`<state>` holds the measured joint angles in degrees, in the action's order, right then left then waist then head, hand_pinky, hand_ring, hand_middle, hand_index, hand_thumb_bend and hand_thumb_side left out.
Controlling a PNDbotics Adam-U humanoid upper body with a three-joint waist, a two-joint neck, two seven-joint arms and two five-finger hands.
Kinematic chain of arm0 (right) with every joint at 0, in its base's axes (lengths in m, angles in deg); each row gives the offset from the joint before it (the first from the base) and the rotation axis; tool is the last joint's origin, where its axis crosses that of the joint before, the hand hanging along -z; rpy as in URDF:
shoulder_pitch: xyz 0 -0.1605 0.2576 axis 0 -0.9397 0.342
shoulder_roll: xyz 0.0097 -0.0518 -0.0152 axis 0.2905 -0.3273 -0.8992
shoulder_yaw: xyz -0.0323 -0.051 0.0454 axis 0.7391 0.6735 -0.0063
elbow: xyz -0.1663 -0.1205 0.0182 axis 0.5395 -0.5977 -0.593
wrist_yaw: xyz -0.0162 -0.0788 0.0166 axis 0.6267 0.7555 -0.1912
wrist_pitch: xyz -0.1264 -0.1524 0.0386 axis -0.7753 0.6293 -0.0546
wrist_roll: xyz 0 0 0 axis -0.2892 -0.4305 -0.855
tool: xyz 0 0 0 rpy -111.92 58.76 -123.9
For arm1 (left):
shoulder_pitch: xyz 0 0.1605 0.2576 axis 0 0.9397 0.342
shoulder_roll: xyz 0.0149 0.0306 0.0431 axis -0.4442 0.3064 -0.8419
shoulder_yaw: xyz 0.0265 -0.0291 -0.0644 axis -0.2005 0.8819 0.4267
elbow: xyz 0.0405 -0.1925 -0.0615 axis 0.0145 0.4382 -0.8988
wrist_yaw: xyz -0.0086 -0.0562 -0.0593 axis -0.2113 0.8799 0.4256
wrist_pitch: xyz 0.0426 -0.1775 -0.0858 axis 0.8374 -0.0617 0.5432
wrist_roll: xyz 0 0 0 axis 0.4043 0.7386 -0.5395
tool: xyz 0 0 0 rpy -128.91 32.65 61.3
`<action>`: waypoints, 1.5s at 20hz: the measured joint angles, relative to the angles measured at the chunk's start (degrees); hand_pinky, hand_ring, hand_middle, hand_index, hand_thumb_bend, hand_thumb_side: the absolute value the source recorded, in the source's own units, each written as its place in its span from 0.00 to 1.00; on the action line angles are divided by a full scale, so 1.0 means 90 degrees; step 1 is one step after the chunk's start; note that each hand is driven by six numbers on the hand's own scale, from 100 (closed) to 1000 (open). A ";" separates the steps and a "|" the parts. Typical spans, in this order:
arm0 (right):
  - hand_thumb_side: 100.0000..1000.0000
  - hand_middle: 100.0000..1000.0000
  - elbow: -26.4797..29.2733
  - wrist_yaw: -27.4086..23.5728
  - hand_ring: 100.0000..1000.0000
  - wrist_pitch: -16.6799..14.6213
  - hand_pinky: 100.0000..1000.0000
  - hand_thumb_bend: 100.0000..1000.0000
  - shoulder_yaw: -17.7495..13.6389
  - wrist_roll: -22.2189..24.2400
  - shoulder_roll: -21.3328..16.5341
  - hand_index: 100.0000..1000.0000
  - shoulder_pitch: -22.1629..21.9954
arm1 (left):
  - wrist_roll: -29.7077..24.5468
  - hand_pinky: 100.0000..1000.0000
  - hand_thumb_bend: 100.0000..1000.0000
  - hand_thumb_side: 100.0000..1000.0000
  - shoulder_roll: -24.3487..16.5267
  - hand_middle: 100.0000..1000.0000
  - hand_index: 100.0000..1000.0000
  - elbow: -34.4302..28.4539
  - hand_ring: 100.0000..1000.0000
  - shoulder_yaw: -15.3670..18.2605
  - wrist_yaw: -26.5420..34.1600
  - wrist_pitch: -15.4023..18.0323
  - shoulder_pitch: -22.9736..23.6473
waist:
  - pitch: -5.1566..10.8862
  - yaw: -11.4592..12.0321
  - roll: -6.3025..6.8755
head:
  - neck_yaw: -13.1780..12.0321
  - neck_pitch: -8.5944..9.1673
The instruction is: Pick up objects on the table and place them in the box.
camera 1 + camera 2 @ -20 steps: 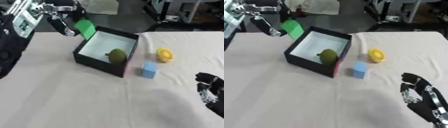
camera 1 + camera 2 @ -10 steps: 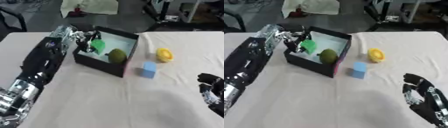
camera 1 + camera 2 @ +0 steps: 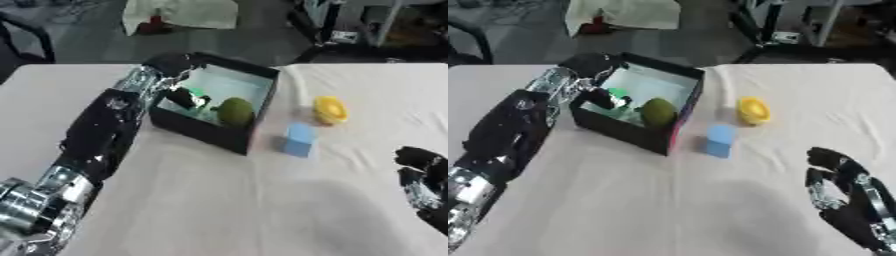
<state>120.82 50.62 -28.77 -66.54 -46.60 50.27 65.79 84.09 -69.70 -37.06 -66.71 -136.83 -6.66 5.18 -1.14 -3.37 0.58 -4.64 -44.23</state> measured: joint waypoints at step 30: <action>0.49 0.80 -0.1733 -0.0389 0.85 -0.0577 0.79 0.00 0.1418 0.0434 -0.3404 0.88 0.2327 | -0.0033 0.65 0.00 0.98 0.0011 0.58 0.84 -0.6842 0.53 0.1294 0.7192 -0.1456 0.4985 | -0.0221 0.0673 -0.0159 | 0.0224 0.0000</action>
<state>105.22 47.12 -33.96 -53.78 -42.69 19.64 86.74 83.79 -69.60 -98.64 -55.06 -72.11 -19.77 50.04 -3.13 2.69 -0.85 -2.62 -44.22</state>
